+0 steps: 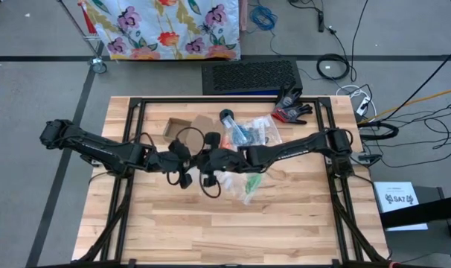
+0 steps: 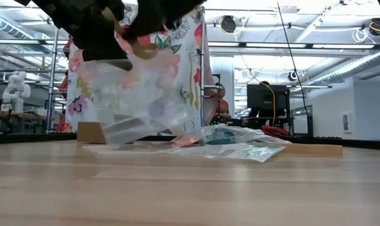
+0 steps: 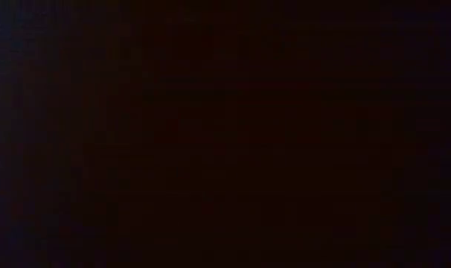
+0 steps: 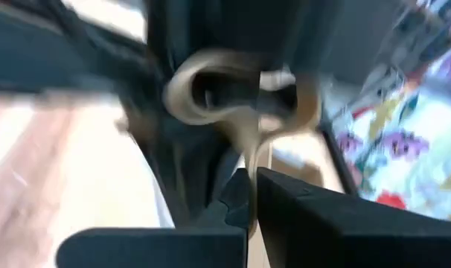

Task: Sort rubber bands
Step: Put the brown rubber band into the transparent zip bag

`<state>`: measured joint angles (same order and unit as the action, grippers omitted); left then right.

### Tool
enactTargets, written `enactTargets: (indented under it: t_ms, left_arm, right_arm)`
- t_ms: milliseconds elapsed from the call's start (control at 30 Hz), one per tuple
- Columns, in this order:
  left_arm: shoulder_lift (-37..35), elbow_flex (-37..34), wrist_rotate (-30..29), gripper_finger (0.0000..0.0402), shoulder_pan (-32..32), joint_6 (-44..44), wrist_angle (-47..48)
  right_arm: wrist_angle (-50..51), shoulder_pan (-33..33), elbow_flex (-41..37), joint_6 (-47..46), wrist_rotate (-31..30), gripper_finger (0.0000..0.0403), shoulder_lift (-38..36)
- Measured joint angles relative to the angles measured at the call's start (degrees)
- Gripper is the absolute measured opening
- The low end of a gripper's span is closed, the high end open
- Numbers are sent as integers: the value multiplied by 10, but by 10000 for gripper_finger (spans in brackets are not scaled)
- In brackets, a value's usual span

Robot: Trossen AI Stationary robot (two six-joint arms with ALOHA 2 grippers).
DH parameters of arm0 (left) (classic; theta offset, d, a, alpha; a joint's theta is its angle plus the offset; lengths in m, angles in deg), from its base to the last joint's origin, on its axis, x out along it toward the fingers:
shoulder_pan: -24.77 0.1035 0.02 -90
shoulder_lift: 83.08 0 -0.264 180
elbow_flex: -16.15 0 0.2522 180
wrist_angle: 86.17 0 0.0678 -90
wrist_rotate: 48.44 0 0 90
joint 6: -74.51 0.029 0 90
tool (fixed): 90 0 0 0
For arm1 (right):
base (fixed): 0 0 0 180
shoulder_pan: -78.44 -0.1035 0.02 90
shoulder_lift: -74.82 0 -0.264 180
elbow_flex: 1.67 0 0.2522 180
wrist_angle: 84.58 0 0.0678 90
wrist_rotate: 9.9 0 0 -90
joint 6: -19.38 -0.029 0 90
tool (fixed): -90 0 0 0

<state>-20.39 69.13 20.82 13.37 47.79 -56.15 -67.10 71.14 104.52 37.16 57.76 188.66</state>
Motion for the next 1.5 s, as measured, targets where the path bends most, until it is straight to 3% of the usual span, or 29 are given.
enactTargets:
  t_ms: [333, 600, 767, 933, 1067, 1500]
  left_arm:
    - [-5, -1, 22, 0, 0, 0, -12]
    - [-8, 1, 29, 0, 1, -11, -13]
    - [-5, 1, 31, 0, 3, -15, -8]
    - [-5, 1, 37, 0, 2, -15, -5]
    - [-4, 0, 40, 0, 2, -15, -4]
    - [-4, -3, 55, 0, 3, -30, -13]
  right_arm:
    - [78, 0, 2, -53, -6, 0, 40]
    - [72, -14, -1, -27, -24, 0, 27]
    - [48, -21, -1, -12, -91, 0, 24]
    - [7, -28, 0, 20, -70, 0, 20]
    - [43, -31, 0, -1, -25, 0, 20]
    - [91, -12, 2, -20, -31, 0, 38]
